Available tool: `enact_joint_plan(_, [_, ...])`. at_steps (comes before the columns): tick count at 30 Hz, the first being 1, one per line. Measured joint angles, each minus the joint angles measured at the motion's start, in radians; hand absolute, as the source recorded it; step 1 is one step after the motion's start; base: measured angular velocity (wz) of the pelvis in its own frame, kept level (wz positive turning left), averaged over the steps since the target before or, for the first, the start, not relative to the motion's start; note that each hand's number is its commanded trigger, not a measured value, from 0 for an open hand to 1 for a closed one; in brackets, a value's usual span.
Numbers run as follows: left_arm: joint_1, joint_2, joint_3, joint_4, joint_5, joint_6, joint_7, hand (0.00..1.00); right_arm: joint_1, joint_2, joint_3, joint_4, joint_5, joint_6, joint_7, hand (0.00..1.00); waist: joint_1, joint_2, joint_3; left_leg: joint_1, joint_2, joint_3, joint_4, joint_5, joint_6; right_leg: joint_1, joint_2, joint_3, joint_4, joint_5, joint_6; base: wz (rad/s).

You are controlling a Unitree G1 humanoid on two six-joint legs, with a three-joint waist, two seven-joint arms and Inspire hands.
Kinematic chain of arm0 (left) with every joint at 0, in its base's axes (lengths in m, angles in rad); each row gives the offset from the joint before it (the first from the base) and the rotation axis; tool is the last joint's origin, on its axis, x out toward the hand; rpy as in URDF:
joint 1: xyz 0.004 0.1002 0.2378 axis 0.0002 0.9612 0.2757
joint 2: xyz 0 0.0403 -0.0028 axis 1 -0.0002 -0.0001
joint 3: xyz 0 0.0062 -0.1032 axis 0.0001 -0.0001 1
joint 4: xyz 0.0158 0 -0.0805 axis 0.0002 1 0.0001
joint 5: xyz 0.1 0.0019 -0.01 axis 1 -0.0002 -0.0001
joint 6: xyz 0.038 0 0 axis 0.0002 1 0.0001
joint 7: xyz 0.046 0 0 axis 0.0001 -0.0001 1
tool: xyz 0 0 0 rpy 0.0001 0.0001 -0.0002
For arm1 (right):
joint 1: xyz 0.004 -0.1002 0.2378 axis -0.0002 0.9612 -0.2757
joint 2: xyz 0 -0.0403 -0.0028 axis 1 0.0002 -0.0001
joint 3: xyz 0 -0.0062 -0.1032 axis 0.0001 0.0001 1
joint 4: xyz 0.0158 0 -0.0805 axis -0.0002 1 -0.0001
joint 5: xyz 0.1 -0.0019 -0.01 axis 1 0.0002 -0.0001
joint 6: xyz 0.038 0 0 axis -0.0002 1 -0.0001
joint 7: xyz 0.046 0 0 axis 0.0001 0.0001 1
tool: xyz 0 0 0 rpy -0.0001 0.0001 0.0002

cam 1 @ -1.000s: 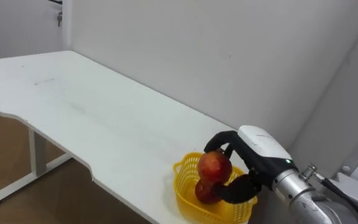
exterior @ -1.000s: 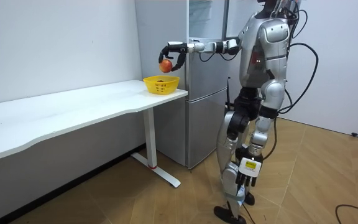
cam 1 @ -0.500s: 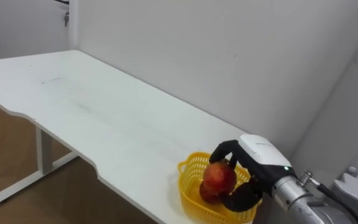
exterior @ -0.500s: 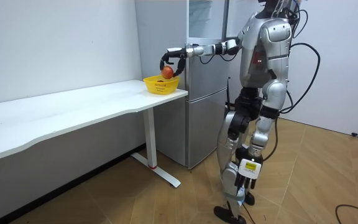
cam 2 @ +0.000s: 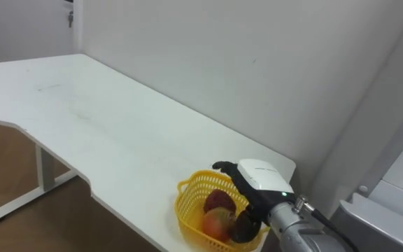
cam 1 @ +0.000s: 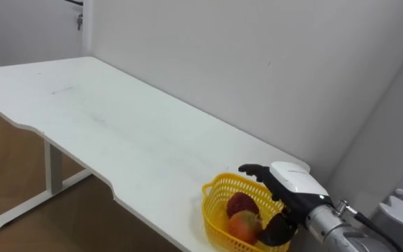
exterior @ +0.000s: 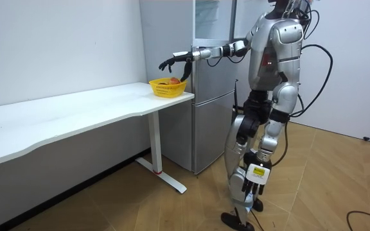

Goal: Retrieve from the upper fridge

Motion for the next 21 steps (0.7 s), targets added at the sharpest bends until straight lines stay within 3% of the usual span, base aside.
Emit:
enact_joint_plan(13, [-0.001,-0.002,0.000,-0.006,0.000,0.018,-0.003,0.00,0.000,0.001,0.001,0.007,0.000,0.021,0.003,0.00,-0.004,0.009,0.0051,-0.005,-0.001,-0.002,0.008,-0.001,0.001,-0.004,0.001,0.002,0.000,0.000,0.000,0.00])
enact_joint_plan(21, [0.007,-0.008,0.000,-0.043,0.000,0.021,0.002,0.00,0.000,0.001,-0.002,0.007,0.000,0.023,0.003,0.00,-0.009,0.024,0.0008,-0.013,-0.001,0.000,0.015,-0.006,0.002,-0.010,0.002,0.004,0.002,0.000,0.001,0.00])
